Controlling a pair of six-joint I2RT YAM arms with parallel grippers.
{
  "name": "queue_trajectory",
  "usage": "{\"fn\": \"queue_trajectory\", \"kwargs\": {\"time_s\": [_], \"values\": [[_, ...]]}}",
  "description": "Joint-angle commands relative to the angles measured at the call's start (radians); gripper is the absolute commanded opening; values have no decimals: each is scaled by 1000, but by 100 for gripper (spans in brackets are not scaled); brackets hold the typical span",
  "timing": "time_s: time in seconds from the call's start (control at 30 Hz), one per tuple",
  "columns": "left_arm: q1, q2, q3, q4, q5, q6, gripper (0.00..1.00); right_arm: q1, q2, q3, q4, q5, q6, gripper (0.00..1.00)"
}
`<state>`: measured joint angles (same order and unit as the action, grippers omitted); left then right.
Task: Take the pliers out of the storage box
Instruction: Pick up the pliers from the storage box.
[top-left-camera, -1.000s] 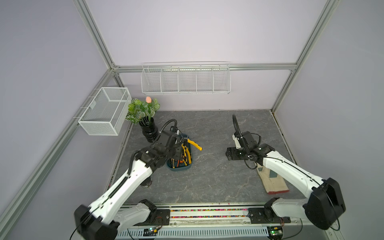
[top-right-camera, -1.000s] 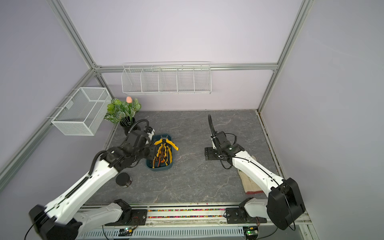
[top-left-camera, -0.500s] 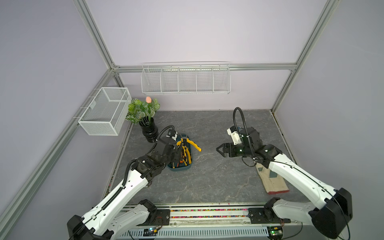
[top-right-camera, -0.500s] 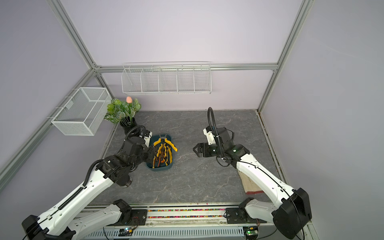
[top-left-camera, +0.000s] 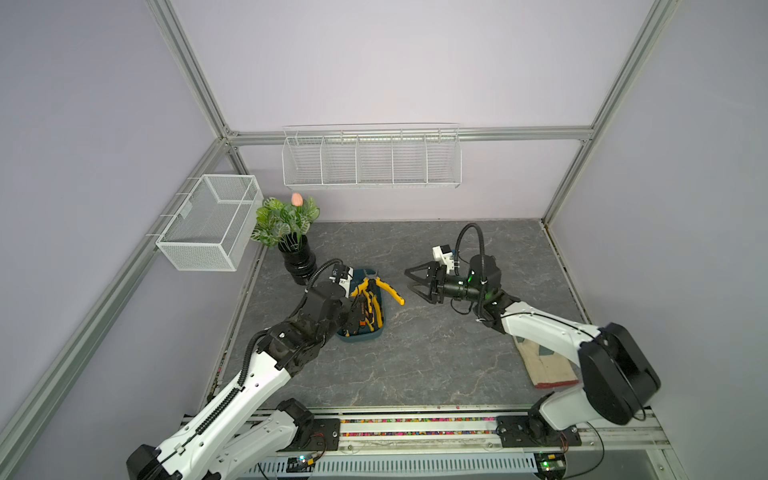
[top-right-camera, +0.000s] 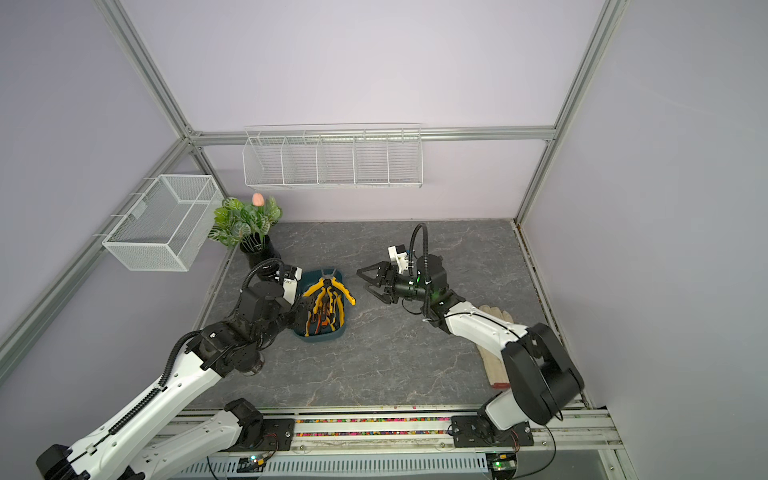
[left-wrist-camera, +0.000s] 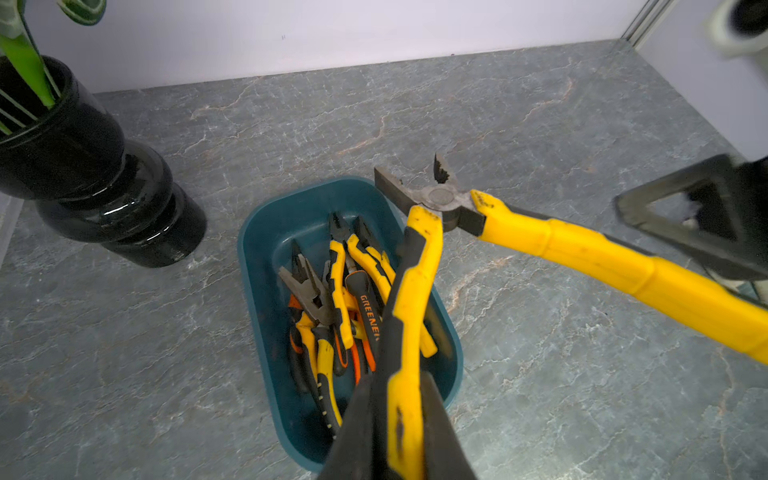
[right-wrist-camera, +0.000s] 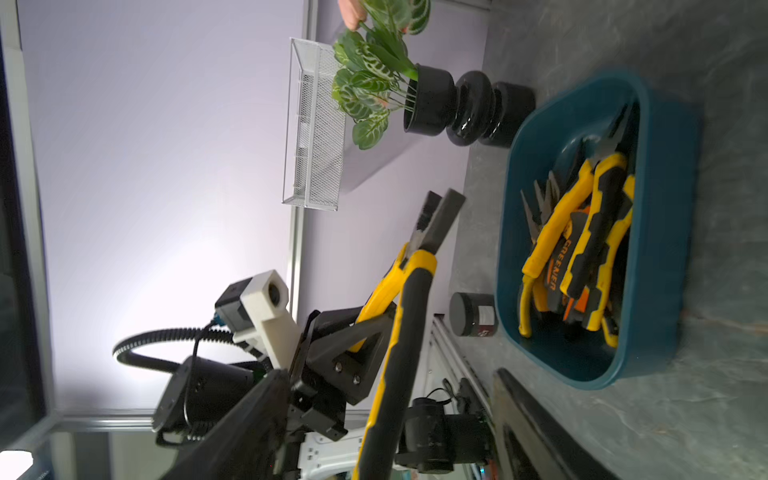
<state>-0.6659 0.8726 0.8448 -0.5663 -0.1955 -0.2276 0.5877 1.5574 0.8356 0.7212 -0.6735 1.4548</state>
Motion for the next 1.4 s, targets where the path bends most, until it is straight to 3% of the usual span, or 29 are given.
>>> {"fn": "queue_trajectory", "kwargs": {"time_s": [0.0, 0.23, 0.63, 0.83, 1.03, 1.23, 1.33, 1.37], "values": [[-12, -54, -10, 139, 14, -10, 0, 24, 18, 2, 253, -22, 211, 76], [-26, -54, -18, 164, 51, 3, 0, 76, 140, 71, 354, -13, 318, 75], [-118, -85, -41, 188, 87, 19, 0, 116, 306, 210, 362, -12, 310, 68], [-123, -87, -40, 164, 62, 15, 0, 116, 274, 217, 233, -24, 208, 30], [-124, -51, -29, 166, 81, 9, 0, 114, 189, 233, -19, -24, 7, 8], [-124, -38, -28, 164, 83, -6, 0, 115, 169, 253, -46, -46, -19, 6], [-123, -27, -25, 163, 89, -15, 29, 114, 162, 260, -40, -53, -22, 7], [-124, -21, -23, 162, 95, -15, 34, 115, 158, 263, -39, -56, -21, 7]]}}
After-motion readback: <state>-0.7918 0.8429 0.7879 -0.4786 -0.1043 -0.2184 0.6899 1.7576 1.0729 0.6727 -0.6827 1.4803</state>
